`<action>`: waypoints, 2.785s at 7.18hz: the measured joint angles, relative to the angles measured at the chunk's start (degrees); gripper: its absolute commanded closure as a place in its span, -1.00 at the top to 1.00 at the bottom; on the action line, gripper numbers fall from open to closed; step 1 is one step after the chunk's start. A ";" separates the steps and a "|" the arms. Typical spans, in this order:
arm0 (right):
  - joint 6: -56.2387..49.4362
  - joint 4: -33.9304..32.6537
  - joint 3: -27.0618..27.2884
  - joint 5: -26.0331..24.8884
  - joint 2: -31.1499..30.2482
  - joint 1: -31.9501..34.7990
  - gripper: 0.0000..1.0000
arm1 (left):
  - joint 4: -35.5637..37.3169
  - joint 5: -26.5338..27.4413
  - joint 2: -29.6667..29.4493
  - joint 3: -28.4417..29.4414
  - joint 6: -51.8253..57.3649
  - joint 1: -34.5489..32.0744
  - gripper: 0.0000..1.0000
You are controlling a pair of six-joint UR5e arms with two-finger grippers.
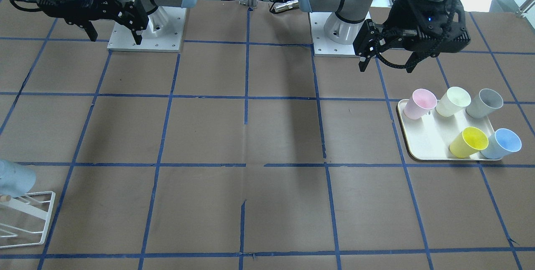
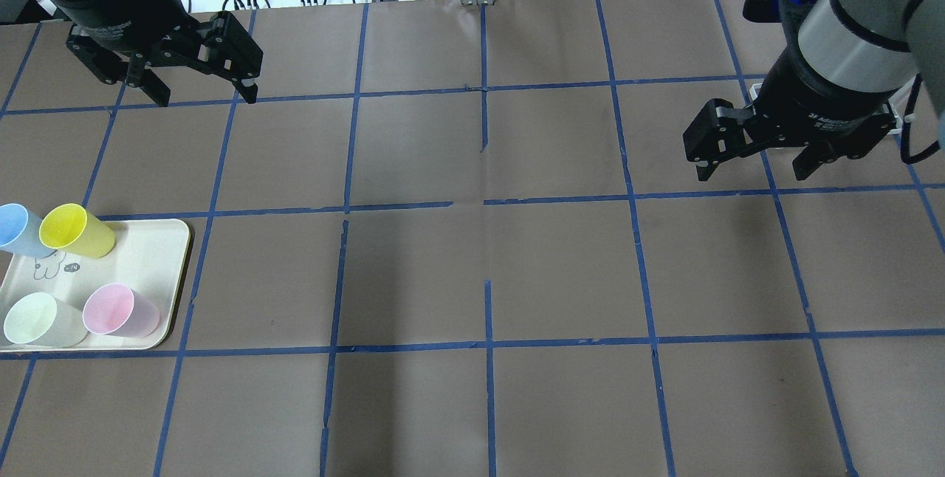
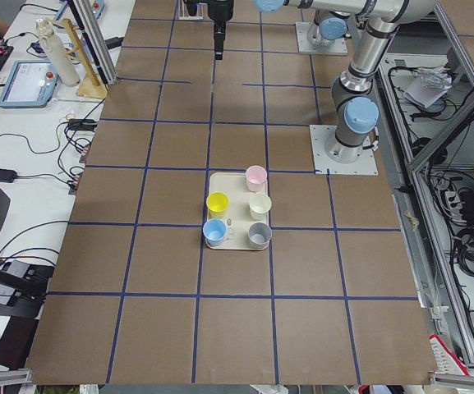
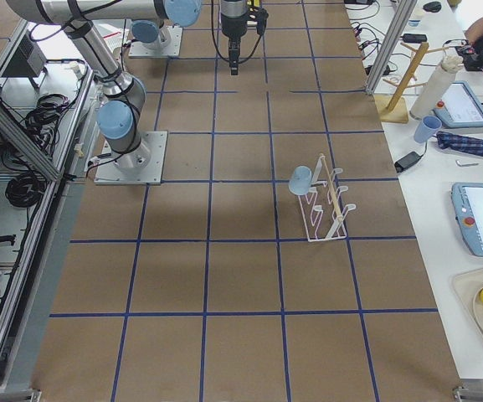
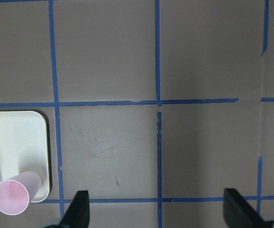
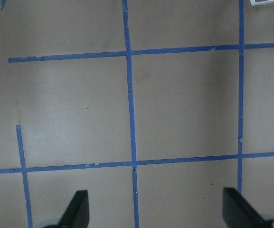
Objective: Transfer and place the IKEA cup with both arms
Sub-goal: 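Move the right gripper toward the white wire rack holding the light blue cup, then lower the right gripper over the light blue cup on the rack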
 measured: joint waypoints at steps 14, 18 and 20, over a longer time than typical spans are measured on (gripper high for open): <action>-38.15 -19.52 -0.58 2.66 17.02 -24.06 1.00 | 0.00 -0.18 0.12 0.08 -0.18 0.00 1.00; -44.48 -29.91 -1.40 4.01 24.27 -25.54 1.00 | 0.00 -0.19 0.16 -0.06 -0.19 0.00 1.00; -45.15 -33.98 -1.46 4.02 27.64 -25.63 1.00 | 0.00 -0.19 0.11 0.00 -0.18 0.00 1.00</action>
